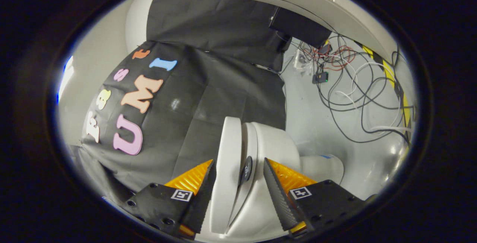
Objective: Open the toilet lid.
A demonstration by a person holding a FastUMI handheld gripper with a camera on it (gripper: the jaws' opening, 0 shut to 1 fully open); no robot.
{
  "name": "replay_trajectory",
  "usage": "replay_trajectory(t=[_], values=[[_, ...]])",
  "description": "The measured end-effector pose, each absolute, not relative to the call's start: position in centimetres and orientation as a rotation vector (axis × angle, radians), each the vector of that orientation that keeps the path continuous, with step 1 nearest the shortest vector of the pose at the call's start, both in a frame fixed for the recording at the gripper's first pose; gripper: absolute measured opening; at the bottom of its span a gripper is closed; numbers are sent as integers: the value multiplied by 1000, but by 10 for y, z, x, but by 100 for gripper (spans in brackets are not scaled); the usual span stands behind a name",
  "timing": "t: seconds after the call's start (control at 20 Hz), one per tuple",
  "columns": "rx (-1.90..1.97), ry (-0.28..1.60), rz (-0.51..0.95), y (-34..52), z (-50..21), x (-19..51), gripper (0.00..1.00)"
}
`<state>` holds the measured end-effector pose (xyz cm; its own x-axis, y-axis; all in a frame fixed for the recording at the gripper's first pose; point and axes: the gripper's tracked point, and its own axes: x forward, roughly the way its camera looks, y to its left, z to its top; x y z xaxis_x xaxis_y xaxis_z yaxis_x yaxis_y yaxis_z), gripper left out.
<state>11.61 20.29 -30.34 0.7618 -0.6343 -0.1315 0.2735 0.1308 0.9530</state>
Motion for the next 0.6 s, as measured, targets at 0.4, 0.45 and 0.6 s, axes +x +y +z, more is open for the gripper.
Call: replay_trajectory(t=[0.4, 0.45, 0.6], values=[[1408, -303, -601, 198, -316, 140, 36], [1431, -297, -622, 190, -322, 140, 27], [1488, -291, -587, 189, -321, 147, 9]])
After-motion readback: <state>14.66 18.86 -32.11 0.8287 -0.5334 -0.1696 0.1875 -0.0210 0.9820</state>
